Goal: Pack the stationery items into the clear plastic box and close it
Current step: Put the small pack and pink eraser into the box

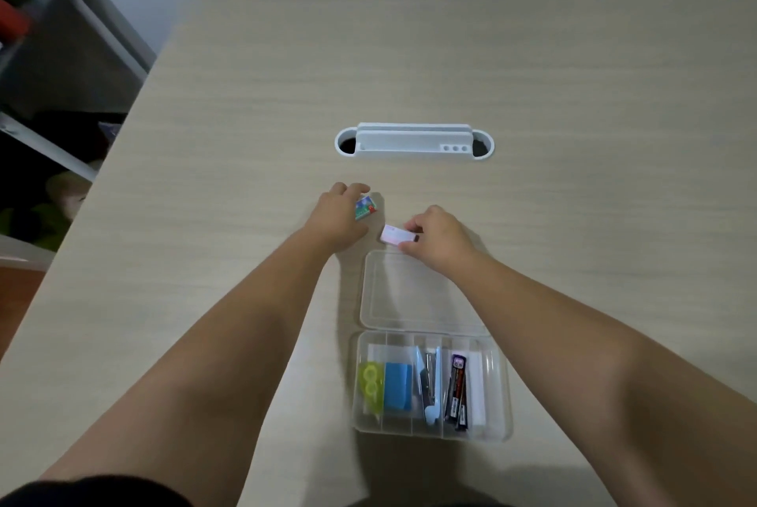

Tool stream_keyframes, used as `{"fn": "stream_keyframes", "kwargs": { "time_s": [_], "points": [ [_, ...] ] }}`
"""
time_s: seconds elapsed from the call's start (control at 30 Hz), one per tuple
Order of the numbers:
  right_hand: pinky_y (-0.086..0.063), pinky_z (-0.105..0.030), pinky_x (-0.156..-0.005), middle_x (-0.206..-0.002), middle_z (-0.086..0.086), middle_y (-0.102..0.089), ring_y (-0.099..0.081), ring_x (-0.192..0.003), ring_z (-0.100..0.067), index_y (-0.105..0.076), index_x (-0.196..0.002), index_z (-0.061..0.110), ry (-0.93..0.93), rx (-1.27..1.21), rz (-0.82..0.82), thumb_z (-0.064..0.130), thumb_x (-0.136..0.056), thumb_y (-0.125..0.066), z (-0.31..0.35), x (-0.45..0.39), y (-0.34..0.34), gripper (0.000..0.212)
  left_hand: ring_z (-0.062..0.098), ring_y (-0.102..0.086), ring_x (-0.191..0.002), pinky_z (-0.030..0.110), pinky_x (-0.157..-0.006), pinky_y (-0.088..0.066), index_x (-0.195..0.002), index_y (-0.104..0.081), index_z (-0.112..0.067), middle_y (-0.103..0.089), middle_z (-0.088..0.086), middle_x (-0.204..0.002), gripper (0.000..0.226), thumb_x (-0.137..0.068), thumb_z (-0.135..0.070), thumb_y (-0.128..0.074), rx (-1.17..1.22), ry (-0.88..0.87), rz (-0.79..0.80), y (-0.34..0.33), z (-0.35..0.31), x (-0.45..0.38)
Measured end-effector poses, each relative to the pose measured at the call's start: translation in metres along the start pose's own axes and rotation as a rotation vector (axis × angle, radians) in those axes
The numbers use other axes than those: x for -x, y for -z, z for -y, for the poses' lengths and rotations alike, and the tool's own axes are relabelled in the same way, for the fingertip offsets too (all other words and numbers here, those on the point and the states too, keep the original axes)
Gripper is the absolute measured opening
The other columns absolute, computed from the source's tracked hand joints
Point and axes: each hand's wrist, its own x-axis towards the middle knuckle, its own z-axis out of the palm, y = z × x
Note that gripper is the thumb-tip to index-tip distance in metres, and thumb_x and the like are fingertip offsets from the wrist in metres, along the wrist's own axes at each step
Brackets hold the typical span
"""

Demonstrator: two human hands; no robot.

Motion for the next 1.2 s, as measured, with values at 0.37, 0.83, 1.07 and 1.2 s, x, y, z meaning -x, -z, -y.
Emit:
{"fn": "stream_keyframes", "kwargs": {
  "time_s": [0.37,0.83,1.07,1.2],
  "points": [
    [-0.052,-0.030,-0.059,-0.085,0.000,-0.058,-0.056,-0.071,-0.020,-0.061,-0.103,0.016,-0.134,-0.383,-0.158,0.017,-0.083,-0.062,0.000,0.010,0.011,0.020,0.034,-0.055,-0.111,0.035,-0.088,-0.051,-0.137,-0.046,-0.021,-0.036,0.011,-0.132,0.067,-0.077,-0.010,-0.072,-0.148,-0.015,0.182,0.009,0.000,0.003],
    [-0.055,-0.028,-0.066,-0.120,-0.019,-0.048,-0.054,-0.060,-0.019,-0.047,-0.123,0.035,-0.380,-1.071,-0.225,-0.012,-0.086,-0.041,-0.039,0.067,0.041,0.060,0.017,-0.059,-0.102,0.029,-0.080,-0.049,-0.126,-0.060,-0.026,-0.061,-0.004,-0.114,0.063,-0.069,-0.051,-0.075,-0.028,-0.221,0.043,-0.003,-0.086,0.099],
    [-0.041,-0.026,-0.055,-0.086,-0.002,-0.055,-0.049,-0.061,-0.017,-0.042,-0.107,0.029,-0.522,-1.000,-0.350,0.001,-0.082,-0.051,-0.071,0.120,0.045,0.038,0.025,-0.058,-0.105,0.036,-0.082,-0.051,-0.123,-0.050,-0.031,-0.067,-0.004,-0.118,0.067,-0.064,-0.053,-0.075,-0.175,-0.420,0.219,-0.079,-0.125,0.182],
    [-0.042,-0.027,-0.060,-0.090,-0.003,-0.056,-0.051,-0.070,-0.020,-0.045,-0.109,0.028,-0.525,-0.969,-0.323,0.008,-0.084,-0.053,-0.079,0.128,0.042,0.033,0.026,-0.051,-0.105,0.036,-0.081,-0.041,-0.113,-0.050,-0.027,-0.065,-0.003,-0.117,0.056,-0.068,-0.051,-0.073,-0.270,-0.433,0.214,-0.093,-0.119,0.190]
  ]
}}
